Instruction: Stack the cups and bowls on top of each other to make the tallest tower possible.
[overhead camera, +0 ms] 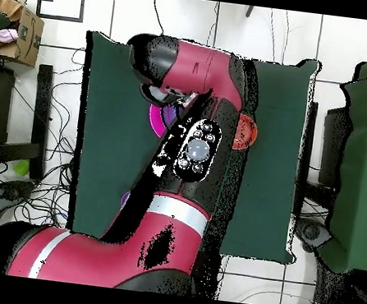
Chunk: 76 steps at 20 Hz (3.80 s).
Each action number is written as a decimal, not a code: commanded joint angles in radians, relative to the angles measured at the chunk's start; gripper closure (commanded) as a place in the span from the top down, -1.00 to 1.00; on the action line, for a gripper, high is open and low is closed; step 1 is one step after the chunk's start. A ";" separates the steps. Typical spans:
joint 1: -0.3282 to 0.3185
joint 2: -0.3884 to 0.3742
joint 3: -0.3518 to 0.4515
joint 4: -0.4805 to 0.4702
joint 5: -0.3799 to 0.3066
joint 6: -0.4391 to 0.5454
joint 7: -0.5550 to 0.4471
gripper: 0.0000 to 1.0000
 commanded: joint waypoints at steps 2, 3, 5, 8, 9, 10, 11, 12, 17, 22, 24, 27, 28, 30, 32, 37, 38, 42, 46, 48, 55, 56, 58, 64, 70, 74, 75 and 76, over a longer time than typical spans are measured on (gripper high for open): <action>0.008 -0.020 0.088 0.076 -0.075 -0.041 -0.061 -1.00; 0.008 -0.020 0.088 0.077 -0.075 -0.044 -0.060 -1.00; 0.008 -0.020 0.089 0.082 -0.074 -0.052 -0.058 -1.00; 0.009 -0.018 0.090 0.084 -0.073 -0.060 -0.054 -1.00; 0.009 -0.018 0.089 0.084 -0.074 -0.062 -0.053 -1.00; 0.009 -0.018 0.089 0.085 -0.074 -0.063 -0.052 -1.00; 0.008 -0.013 0.089 0.079 -0.075 -0.063 -0.052 -1.00; 0.008 -0.012 0.089 0.078 -0.075 -0.063 -0.052 -1.00; 0.007 -0.010 0.091 0.077 -0.073 -0.066 -0.050 -1.00; 0.007 -0.009 0.090 0.077 -0.072 -0.068 -0.046 -1.00; 0.007 -0.009 0.090 0.076 -0.073 -0.068 -0.046 -1.00; 0.007 -0.009 0.089 0.076 -0.073 -0.068 -0.045 -1.00; 0.007 -0.009 0.089 0.077 -0.073 -0.069 -0.044 -1.00; 0.008 -0.010 0.089 0.080 -0.072 -0.070 -0.042 -1.00; 0.008 -0.010 0.089 0.081 -0.070 -0.072 -0.039 -1.00; 0.007 -0.010 0.089 0.082 -0.071 -0.075 -0.039 -1.00; 0.007 -0.010 0.089 0.082 -0.071 -0.078 -0.040 -1.00; 0.007 -0.010 0.089 0.083 -0.073 -0.080 -0.042 -1.00; 0.011 -0.013 0.086 0.090 -0.075 -0.085 -0.037 -1.00; 0.011 -0.015 0.085 0.094 -0.075 -0.089 -0.037 -1.00; 0.014 -0.014 0.081 0.093 -0.078 -0.093 -0.039 1.00; 0.014 -0.014 0.081 0.093 -0.078 -0.094 -0.039 1.00; 0.014 -0.014 0.080 0.093 -0.078 -0.095 -0.039 1.00; 0.015 -0.012 0.077 0.087 -0.079 -0.092 -0.038 1.00; 0.026 -0.046 0.061 0.075 -0.073 0.006 -0.038 1.00; 0.034 -0.112 0.048 0.079 -0.065 0.123 -0.055 1.00; 0.034 -0.119 0.047 0.077 -0.065 0.137 -0.058 1.00; 0.033 -0.127 0.045 0.074 -0.066 0.159 -0.064 1.00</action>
